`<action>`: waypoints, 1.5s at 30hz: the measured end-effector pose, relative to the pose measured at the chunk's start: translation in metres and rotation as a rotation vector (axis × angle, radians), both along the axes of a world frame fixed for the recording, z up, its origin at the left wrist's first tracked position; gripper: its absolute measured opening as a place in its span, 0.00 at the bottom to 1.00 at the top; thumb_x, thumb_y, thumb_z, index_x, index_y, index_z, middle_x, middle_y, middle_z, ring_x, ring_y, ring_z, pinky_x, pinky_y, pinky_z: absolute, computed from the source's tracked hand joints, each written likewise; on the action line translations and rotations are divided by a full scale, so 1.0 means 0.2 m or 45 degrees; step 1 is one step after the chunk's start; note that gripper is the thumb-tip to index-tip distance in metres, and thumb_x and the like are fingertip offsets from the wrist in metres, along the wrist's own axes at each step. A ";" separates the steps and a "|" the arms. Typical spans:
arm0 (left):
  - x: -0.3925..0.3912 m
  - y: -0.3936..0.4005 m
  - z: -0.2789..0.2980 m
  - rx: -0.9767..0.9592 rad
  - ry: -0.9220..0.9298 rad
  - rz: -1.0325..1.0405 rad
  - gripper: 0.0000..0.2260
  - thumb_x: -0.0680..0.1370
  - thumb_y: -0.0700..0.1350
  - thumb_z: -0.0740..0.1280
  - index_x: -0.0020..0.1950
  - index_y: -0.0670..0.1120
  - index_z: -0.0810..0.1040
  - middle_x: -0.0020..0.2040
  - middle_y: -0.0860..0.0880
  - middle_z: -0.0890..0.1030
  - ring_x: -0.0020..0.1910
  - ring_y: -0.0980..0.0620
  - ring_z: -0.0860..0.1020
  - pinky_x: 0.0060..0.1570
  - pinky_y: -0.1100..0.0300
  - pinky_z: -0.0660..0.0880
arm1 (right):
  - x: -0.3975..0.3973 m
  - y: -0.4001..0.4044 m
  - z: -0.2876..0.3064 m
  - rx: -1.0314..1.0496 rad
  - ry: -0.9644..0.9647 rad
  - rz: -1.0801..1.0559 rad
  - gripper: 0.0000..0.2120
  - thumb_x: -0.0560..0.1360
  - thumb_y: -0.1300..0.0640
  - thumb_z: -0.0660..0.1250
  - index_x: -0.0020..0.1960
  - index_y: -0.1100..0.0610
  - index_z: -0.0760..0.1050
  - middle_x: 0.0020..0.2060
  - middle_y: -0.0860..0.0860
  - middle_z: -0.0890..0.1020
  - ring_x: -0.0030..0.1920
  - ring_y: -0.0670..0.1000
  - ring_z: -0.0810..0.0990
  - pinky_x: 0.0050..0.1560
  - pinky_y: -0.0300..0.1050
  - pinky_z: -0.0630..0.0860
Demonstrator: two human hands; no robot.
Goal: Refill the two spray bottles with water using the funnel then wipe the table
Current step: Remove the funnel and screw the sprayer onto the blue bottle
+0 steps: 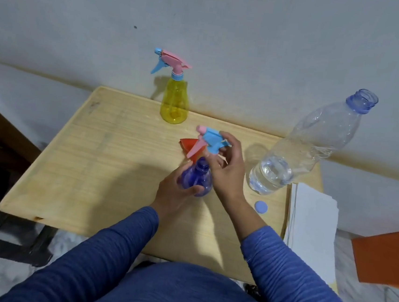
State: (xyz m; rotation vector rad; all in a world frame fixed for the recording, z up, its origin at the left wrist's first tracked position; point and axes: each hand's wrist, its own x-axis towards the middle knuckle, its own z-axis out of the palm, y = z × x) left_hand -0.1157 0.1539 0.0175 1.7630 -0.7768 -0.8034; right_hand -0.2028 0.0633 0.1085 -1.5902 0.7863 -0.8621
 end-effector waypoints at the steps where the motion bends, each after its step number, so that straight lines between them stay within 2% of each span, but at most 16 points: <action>1: 0.00 0.00 0.01 -0.003 -0.019 -0.009 0.29 0.62 0.68 0.72 0.61 0.73 0.67 0.57 0.61 0.79 0.57 0.58 0.77 0.59 0.51 0.75 | -0.01 0.01 -0.03 0.019 0.024 0.025 0.21 0.72 0.66 0.69 0.61 0.51 0.72 0.49 0.37 0.75 0.46 0.34 0.77 0.46 0.30 0.76; 4: -0.01 0.00 0.01 0.002 -0.040 0.017 0.31 0.61 0.69 0.70 0.63 0.70 0.66 0.59 0.62 0.77 0.59 0.58 0.76 0.59 0.54 0.75 | -0.03 0.00 -0.10 -0.010 0.071 0.096 0.24 0.72 0.65 0.69 0.63 0.48 0.70 0.51 0.35 0.76 0.50 0.32 0.76 0.52 0.31 0.75; 9: -0.01 -0.01 -0.02 0.055 -0.105 0.043 0.33 0.64 0.65 0.71 0.67 0.58 0.68 0.63 0.56 0.76 0.60 0.54 0.76 0.58 0.51 0.76 | -0.01 -0.01 -0.16 -0.203 0.183 0.179 0.29 0.71 0.59 0.72 0.64 0.37 0.66 0.55 0.35 0.72 0.58 0.38 0.72 0.62 0.47 0.74; 13: 0.00 -0.01 -0.05 0.057 -0.147 0.029 0.31 0.69 0.57 0.73 0.69 0.53 0.68 0.65 0.53 0.75 0.62 0.53 0.74 0.59 0.54 0.76 | -0.02 -0.05 -0.16 -0.248 0.212 0.235 0.29 0.72 0.57 0.71 0.63 0.32 0.63 0.55 0.36 0.72 0.57 0.35 0.71 0.61 0.45 0.74; 16: 0.00 -0.01 -0.04 0.059 -0.111 0.047 0.33 0.66 0.61 0.73 0.68 0.56 0.68 0.64 0.57 0.74 0.61 0.57 0.74 0.58 0.59 0.75 | -0.05 -0.10 -0.16 -0.303 0.276 0.392 0.29 0.75 0.57 0.68 0.64 0.30 0.60 0.61 0.37 0.71 0.61 0.35 0.71 0.61 0.40 0.73; 20: 0.00 -0.01 -0.05 0.058 -0.100 0.054 0.31 0.68 0.57 0.74 0.68 0.54 0.68 0.65 0.55 0.74 0.62 0.55 0.74 0.59 0.57 0.75 | -0.04 -0.12 -0.17 -0.454 0.282 0.387 0.29 0.75 0.61 0.67 0.68 0.37 0.62 0.59 0.47 0.76 0.58 0.49 0.76 0.56 0.46 0.75; 23: 0.01 -0.01 -0.06 0.064 -0.089 0.056 0.35 0.65 0.62 0.73 0.70 0.54 0.68 0.65 0.53 0.75 0.62 0.55 0.74 0.59 0.53 0.76 | -0.01 -0.11 -0.19 -0.738 0.286 0.340 0.32 0.71 0.62 0.68 0.70 0.44 0.62 0.47 0.58 0.77 0.46 0.49 0.73 0.47 0.31 0.69; 25: 0.01 -0.01 -0.06 0.076 -0.091 0.051 0.36 0.64 0.65 0.71 0.69 0.56 0.68 0.64 0.54 0.75 0.61 0.55 0.75 0.58 0.54 0.77 | -0.02 -0.14 -0.19 -0.783 0.306 0.343 0.35 0.69 0.64 0.71 0.68 0.42 0.61 0.45 0.58 0.76 0.44 0.48 0.71 0.46 0.26 0.67; 29: 0.00 -0.01 -0.02 0.043 -0.032 0.049 0.37 0.63 0.66 0.70 0.69 0.55 0.68 0.63 0.55 0.76 0.60 0.55 0.75 0.58 0.55 0.76 | -0.07 -0.19 -0.19 -0.764 0.316 0.539 0.35 0.71 0.67 0.69 0.71 0.44 0.59 0.58 0.53 0.78 0.55 0.44 0.74 0.54 0.23 0.67; 31: 0.00 -0.01 -0.02 0.039 -0.015 0.057 0.37 0.63 0.66 0.71 0.69 0.56 0.68 0.63 0.55 0.76 0.61 0.56 0.75 0.59 0.55 0.76 | -0.06 -0.18 -0.19 -0.669 0.237 0.510 0.32 0.72 0.67 0.68 0.70 0.46 0.64 0.61 0.50 0.77 0.58 0.44 0.75 0.56 0.28 0.71; 33: -0.01 0.00 -0.02 0.040 -0.015 0.046 0.36 0.63 0.66 0.71 0.69 0.57 0.68 0.63 0.56 0.76 0.61 0.56 0.75 0.59 0.54 0.76 | -0.03 -0.16 -0.20 -0.679 0.195 0.405 0.30 0.69 0.67 0.71 0.66 0.48 0.67 0.56 0.54 0.79 0.54 0.47 0.76 0.52 0.36 0.75; 35: -0.01 -0.01 -0.02 0.052 -0.022 0.041 0.34 0.64 0.65 0.71 0.68 0.57 0.68 0.61 0.55 0.77 0.59 0.55 0.76 0.58 0.53 0.76 | -0.02 -0.16 -0.20 -0.720 0.195 0.366 0.30 0.66 0.62 0.74 0.63 0.49 0.67 0.52 0.56 0.78 0.51 0.47 0.74 0.50 0.35 0.73; 37: -0.01 -0.02 -0.01 0.058 -0.028 0.044 0.32 0.67 0.61 0.72 0.68 0.56 0.68 0.61 0.55 0.77 0.59 0.55 0.76 0.58 0.53 0.76 | -0.04 -0.18 -0.19 -0.734 0.207 0.443 0.29 0.69 0.56 0.72 0.65 0.48 0.65 0.57 0.54 0.77 0.56 0.47 0.74 0.55 0.34 0.71; 39: -0.01 -0.02 -0.02 0.057 -0.039 0.048 0.31 0.68 0.59 0.73 0.69 0.55 0.68 0.62 0.54 0.76 0.60 0.54 0.75 0.58 0.54 0.77 | -0.06 -0.19 -0.19 -0.676 0.207 0.523 0.27 0.73 0.58 0.67 0.68 0.46 0.63 0.63 0.51 0.75 0.61 0.48 0.75 0.61 0.36 0.72; 42: -0.01 -0.02 -0.03 0.069 -0.064 0.067 0.33 0.67 0.61 0.73 0.69 0.54 0.68 0.62 0.54 0.76 0.59 0.55 0.75 0.56 0.57 0.76 | -0.06 -0.15 -0.21 -0.657 0.171 0.426 0.28 0.71 0.67 0.69 0.65 0.47 0.65 0.59 0.53 0.77 0.57 0.51 0.77 0.57 0.39 0.75; 45: -0.02 -0.02 -0.02 0.086 -0.102 0.079 0.30 0.68 0.57 0.73 0.68 0.52 0.68 0.61 0.53 0.77 0.58 0.55 0.76 0.55 0.61 0.75 | -0.03 -0.13 -0.22 -0.753 0.160 0.311 0.28 0.68 0.63 0.73 0.63 0.50 0.66 0.52 0.58 0.77 0.52 0.51 0.75 0.51 0.37 0.74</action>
